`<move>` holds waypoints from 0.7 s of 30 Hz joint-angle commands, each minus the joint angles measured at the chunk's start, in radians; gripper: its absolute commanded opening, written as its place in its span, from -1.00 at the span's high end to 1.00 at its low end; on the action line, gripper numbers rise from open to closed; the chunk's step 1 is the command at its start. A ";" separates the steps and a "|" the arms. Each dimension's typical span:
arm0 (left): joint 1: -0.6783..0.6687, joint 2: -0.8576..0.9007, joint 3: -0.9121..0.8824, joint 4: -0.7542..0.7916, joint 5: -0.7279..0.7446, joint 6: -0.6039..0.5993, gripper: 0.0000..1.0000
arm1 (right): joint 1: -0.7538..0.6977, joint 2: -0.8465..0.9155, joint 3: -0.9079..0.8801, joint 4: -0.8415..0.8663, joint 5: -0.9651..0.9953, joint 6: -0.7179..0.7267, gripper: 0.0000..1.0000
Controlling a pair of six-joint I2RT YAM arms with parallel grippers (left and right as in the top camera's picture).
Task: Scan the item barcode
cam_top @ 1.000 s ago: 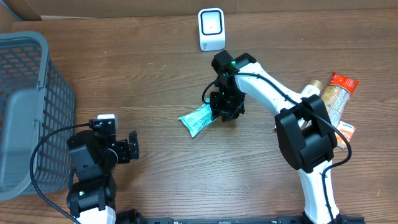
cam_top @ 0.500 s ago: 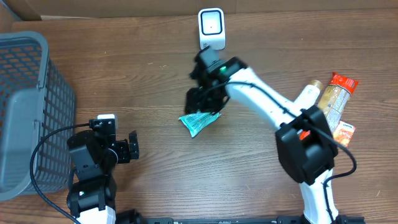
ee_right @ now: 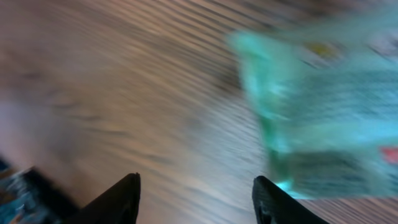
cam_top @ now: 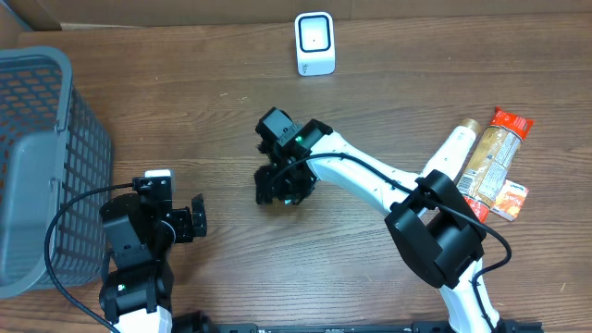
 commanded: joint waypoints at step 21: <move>0.005 0.002 -0.002 0.004 0.014 0.019 -1.00 | -0.337 0.002 -0.016 -0.159 -0.128 -0.161 -0.34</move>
